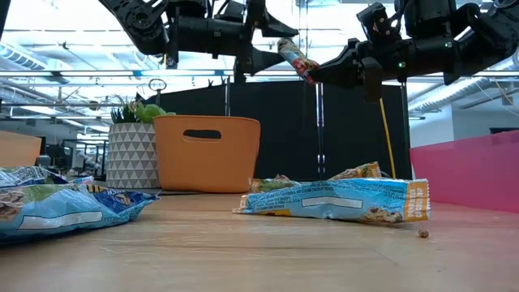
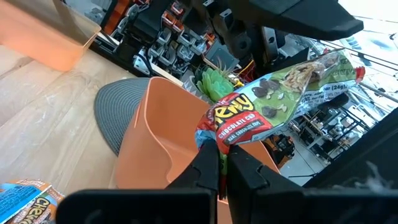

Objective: Pick and place Granola Bars by type
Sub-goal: Put the red granola bar into the orange bin

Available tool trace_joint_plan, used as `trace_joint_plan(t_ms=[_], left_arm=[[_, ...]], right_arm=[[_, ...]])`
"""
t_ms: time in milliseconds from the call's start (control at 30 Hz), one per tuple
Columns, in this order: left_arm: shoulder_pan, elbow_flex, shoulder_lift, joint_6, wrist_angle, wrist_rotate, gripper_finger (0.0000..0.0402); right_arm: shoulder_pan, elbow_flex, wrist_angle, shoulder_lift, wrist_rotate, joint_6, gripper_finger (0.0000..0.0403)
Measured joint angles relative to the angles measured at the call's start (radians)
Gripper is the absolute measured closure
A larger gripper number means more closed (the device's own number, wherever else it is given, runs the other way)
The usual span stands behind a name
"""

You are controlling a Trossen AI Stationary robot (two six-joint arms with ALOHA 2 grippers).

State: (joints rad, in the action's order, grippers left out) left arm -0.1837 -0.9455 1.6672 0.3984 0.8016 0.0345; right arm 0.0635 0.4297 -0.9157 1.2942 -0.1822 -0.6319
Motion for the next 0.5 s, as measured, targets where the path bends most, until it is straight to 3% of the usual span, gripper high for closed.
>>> trace_joint_plan(t_ms=[267, 500], left_arm=[[0.0, 0.0, 0.0, -0.027, 0.002, -0.003, 0.0153], [-0.002, 0.0, 0.0, -0.029, 0.009, -0.037, 0.0283]], right_arm=[[0.0, 0.0, 0.0, 0.0, 0.0, 0.011, 0.0399], [0.0, 0.0, 0.001, 0.0, 0.0, 0.011, 0.0399]])
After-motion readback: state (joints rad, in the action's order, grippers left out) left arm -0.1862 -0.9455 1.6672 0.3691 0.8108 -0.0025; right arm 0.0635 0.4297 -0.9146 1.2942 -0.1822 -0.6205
